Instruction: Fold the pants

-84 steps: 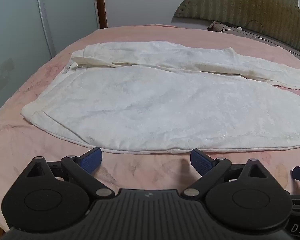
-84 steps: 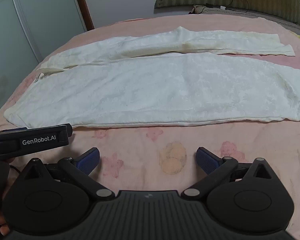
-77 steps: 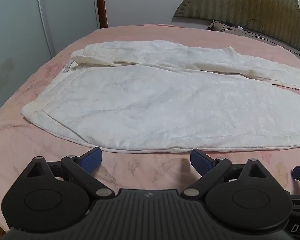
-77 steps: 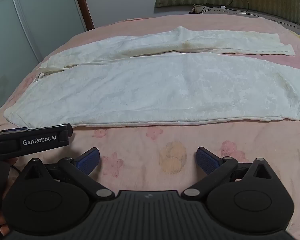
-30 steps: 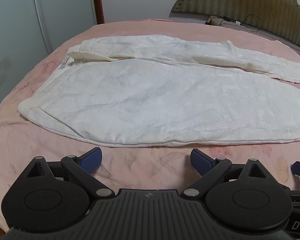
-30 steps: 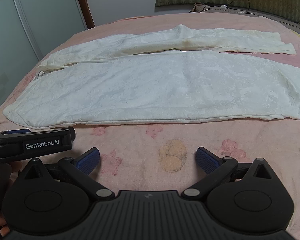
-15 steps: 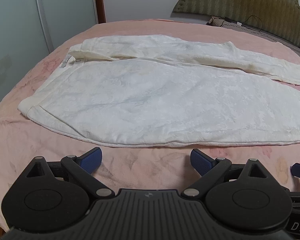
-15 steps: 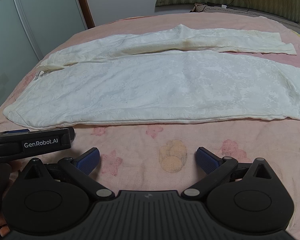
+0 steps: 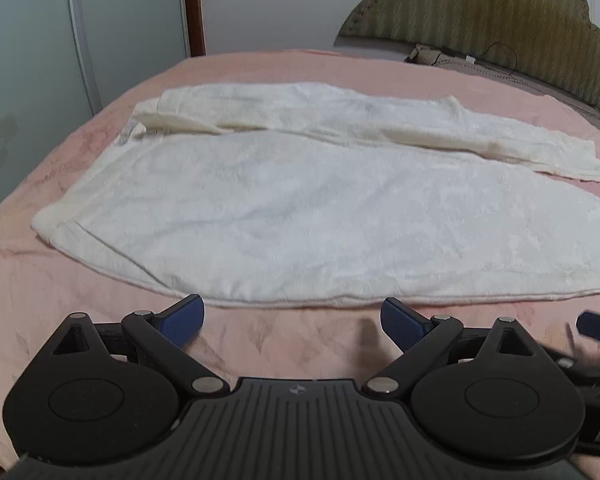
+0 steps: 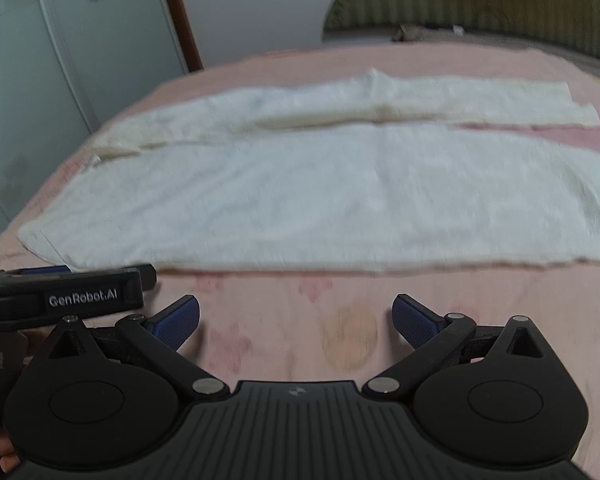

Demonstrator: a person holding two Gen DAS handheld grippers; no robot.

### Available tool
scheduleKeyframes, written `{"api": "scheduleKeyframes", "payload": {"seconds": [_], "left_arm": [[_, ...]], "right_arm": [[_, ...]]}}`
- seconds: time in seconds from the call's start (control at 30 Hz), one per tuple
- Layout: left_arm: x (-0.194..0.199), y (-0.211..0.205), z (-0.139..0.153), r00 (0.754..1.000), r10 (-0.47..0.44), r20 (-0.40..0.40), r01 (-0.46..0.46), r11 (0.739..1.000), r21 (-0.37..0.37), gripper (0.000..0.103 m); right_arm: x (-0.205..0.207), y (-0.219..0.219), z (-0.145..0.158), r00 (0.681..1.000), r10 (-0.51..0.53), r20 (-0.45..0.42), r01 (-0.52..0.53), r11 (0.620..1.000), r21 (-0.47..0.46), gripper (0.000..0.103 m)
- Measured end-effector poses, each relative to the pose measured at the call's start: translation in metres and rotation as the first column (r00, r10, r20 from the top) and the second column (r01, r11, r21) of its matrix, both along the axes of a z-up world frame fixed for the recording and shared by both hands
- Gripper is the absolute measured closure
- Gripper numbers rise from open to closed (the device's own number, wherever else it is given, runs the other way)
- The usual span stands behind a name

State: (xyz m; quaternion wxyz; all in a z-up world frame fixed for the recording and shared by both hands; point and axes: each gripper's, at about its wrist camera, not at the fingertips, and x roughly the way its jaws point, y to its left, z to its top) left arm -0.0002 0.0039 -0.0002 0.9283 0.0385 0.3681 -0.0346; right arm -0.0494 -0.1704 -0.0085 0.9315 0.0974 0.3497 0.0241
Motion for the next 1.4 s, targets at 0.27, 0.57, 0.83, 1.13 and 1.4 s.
{"api": "scheduleKeyframes", "payload": {"seconds": [0.27, 0.57, 0.83, 1.13, 1.4], "left_arm": [[0.019, 0.011, 0.018, 0.992, 0.071, 0.102, -0.072, 0.997, 0.011, 0.006], [0.057, 0.023, 0.014, 0.993, 0.087, 0.083, -0.091, 0.995, 0.045, 0.006], [0.073, 0.016, 0.0, 0.985, 0.077, 0.157, -0.104, 0.979, 0.174, 0.006], [0.085, 0.022, -0.012, 0.992, 0.055, 0.112, -0.072, 0.986, 0.151, 0.006], [0.109, 0.047, -0.005, 0.995, 0.092, 0.045, -0.096, 0.991, 0.095, 0.006]], "right_arm": [[0.042, 0.01, 0.027, 0.966, 0.221, 0.135, -0.176, 0.942, -0.286, 0.0], [0.129, 0.011, 0.043, 0.823, 0.527, 0.211, -0.433, 0.823, -0.369, 0.0], [0.266, -0.007, 0.042, 0.856, 0.491, 0.16, -0.453, 0.863, -0.225, 0.0], [0.392, -0.002, 0.016, 0.848, 0.524, 0.078, -0.525, 0.851, -0.01, 0.0], [0.461, 0.022, -0.008, 0.818, 0.574, -0.046, -0.574, 0.819, -0.003, 0.025]]}}
